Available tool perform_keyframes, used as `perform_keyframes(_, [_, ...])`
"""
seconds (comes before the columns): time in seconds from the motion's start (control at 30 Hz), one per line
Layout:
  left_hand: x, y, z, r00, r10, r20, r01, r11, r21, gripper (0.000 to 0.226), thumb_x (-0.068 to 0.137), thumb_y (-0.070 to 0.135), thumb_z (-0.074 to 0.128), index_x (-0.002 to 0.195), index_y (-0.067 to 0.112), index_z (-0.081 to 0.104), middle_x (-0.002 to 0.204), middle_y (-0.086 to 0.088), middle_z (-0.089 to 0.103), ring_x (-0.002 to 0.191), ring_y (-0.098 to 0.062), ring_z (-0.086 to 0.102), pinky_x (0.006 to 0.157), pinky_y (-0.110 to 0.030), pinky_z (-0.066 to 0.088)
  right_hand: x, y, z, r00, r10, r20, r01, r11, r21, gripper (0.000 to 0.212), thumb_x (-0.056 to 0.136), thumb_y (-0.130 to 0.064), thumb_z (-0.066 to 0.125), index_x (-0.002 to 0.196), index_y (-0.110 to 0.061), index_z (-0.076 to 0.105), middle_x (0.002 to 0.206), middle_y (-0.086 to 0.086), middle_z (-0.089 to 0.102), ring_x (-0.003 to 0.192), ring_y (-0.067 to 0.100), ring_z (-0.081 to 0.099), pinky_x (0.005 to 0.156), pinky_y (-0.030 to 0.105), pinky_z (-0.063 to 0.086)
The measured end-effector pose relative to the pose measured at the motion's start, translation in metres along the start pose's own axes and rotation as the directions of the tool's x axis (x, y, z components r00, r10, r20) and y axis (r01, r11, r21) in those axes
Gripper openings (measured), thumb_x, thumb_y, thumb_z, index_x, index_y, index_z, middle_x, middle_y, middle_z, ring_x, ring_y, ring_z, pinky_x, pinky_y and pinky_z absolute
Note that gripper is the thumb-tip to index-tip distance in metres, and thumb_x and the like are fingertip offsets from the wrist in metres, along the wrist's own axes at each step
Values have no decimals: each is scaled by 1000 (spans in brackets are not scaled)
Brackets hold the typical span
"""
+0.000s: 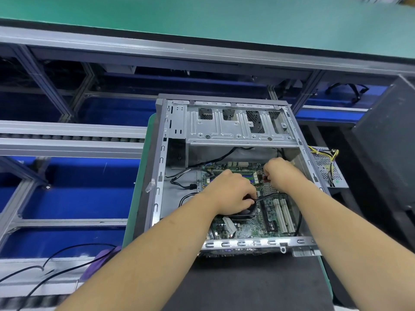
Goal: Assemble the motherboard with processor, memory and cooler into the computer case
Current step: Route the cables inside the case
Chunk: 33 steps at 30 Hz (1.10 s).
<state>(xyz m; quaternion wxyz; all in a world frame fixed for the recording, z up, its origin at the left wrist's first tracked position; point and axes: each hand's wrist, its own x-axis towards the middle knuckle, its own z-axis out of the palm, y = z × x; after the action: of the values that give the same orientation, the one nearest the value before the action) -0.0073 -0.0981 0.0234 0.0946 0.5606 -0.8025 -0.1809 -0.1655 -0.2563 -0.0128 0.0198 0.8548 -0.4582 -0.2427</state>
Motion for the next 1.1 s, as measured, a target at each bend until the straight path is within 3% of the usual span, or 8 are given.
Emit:
perform_keyframes(0.07, [0, 0, 0, 1000, 0, 4, 0, 1000, 5, 24, 98, 36, 53, 112, 28, 71, 106, 8, 69, 103, -17, 57, 97, -38, 34, 1, 0, 1, 1000, -1, 8, 1, 1000, -10, 15, 85, -3, 64, 93, -16, 67, 84, 1, 54, 67, 22, 57, 59, 28, 48])
perform_keyframes(0.3, [0, 0, 1, 1000, 1, 1, -1, 1000, -2, 23, 98, 36, 54, 111, 28, 71, 105, 8, 69, 103, -17, 57, 98, -39, 35, 1, 2, 6, 1000, -10, -1, 10, 1000, -22, 21, 88, 1, 58, 97, -15, 66, 92, 4, 59, 88, 28, 65, 74, 36, 58])
perform_keyframes(0.73, [1, -1, 2, 1000, -2, -10, 2, 1000, -5, 22, 97, 35, 54, 109, 28, 72, 103, 9, 69, 100, -16, 57, 97, -37, 35, -7, 1, 2, 999, -35, -2, 35, 999, -34, 25, 90, 4, 53, 105, -11, 67, 100, 9, 66, 89, 27, 68, 70, 34, 57])
perform_keyframes(1.1, [2, 1, 1, 1000, 10, 7, -10, 1000, 3, 23, 97, 32, 54, 107, 25, 73, 99, 6, 69, 98, -19, 59, 97, -37, 34, -15, -6, -4, 996, -82, -41, 78, 994, -80, 27, 86, 13, 51, 102, -5, 64, 106, 11, 57, 96, 33, 65, 68, 36, 47])
